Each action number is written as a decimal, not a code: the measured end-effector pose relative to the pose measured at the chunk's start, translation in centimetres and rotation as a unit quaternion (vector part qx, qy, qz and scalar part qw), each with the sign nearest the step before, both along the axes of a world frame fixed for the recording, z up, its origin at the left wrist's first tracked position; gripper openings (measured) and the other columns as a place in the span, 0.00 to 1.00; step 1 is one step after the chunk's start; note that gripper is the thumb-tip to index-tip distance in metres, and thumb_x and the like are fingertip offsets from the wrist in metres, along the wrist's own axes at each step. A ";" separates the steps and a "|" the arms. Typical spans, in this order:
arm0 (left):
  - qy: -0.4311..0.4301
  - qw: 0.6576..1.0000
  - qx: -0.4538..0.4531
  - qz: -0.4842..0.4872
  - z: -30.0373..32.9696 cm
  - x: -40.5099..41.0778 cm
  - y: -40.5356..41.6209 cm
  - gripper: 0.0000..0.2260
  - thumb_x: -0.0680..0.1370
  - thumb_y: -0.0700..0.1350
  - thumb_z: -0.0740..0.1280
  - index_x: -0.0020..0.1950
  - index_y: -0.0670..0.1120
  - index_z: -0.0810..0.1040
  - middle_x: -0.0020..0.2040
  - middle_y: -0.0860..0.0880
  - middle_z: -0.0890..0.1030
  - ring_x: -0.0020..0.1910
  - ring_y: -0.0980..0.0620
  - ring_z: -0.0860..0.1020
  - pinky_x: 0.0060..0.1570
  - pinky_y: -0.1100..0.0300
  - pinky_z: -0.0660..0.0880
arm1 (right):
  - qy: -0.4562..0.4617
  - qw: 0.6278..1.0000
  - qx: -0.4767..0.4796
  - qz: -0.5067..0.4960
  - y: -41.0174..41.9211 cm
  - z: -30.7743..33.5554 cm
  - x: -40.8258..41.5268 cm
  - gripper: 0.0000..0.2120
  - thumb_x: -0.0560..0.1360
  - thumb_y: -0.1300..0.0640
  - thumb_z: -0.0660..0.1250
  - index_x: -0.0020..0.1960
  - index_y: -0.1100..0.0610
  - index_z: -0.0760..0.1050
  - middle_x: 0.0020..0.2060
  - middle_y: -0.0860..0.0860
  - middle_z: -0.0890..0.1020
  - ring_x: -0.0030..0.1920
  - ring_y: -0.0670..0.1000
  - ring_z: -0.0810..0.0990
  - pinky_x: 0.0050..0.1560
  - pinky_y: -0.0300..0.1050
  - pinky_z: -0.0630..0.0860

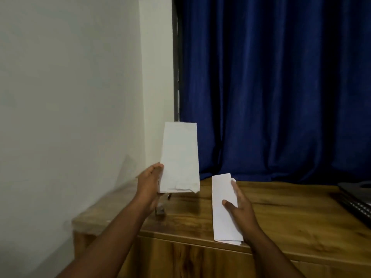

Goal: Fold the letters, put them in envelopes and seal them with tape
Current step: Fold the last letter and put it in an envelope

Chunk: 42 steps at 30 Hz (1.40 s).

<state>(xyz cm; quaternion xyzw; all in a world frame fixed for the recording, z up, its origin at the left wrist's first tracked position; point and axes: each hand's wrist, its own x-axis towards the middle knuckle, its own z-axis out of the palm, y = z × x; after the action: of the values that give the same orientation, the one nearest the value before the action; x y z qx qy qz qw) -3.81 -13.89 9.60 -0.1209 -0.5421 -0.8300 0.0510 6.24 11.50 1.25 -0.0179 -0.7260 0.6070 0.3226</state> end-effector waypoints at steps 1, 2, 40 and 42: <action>-0.021 0.999 0.017 -0.024 -1.0 0.7 1.4 0.10 0.84 0.45 0.66 0.60 0.40 0.82 0.54 0.39 0.86 0.53 0.37 0.85 0.52 0.41 0.82 | -0.008 1.000 -0.004 0.005 0.5 -0.1 0.4 0.21 0.80 0.64 0.69 0.68 0.46 0.79 0.67 0.43 0.78 0.64 0.48 0.79 0.65 0.46 0.76; -0.038 0.997 0.038 -0.046 -1.9 1.5 2.7 0.11 0.84 0.44 0.66 0.60 0.39 0.81 0.54 0.39 0.86 0.53 0.38 0.85 0.52 0.42 0.83 | -0.025 0.999 -0.019 0.017 0.9 -0.1 1.0 0.15 0.80 0.63 0.69 0.58 0.46 0.85 0.62 0.46 0.84 0.60 0.50 0.82 0.63 0.50 0.78; 0.330 0.774 -0.498 -0.212 -8.7 7.2 16.8 0.55 0.61 0.76 0.76 0.78 0.74 0.45 0.80 0.70 0.54 0.78 0.62 0.59 0.75 0.53 0.65 | -0.128 0.986 -0.005 0.109 8.2 0.3 7.7 0.16 0.74 0.46 0.76 0.53 0.58 0.86 0.49 0.58 0.88 0.48 0.57 0.87 0.46 0.48 0.83; 0.310 0.784 -0.491 -0.219 -8.7 7.0 16.8 0.54 0.61 0.77 0.75 0.77 0.75 0.45 0.80 0.68 0.56 0.76 0.61 0.62 0.71 0.59 0.66 | -0.129 0.980 -0.034 0.149 8.3 0.4 8.1 0.12 0.77 0.51 0.74 0.55 0.58 0.86 0.51 0.60 0.87 0.46 0.56 0.87 0.41 0.44 0.82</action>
<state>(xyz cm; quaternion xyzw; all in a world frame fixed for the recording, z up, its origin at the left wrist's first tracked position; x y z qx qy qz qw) 3.17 2.92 0.86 -0.4954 -0.7905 -0.3584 -0.0332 14.31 19.76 1.63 0.0013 -0.7351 0.6650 0.1317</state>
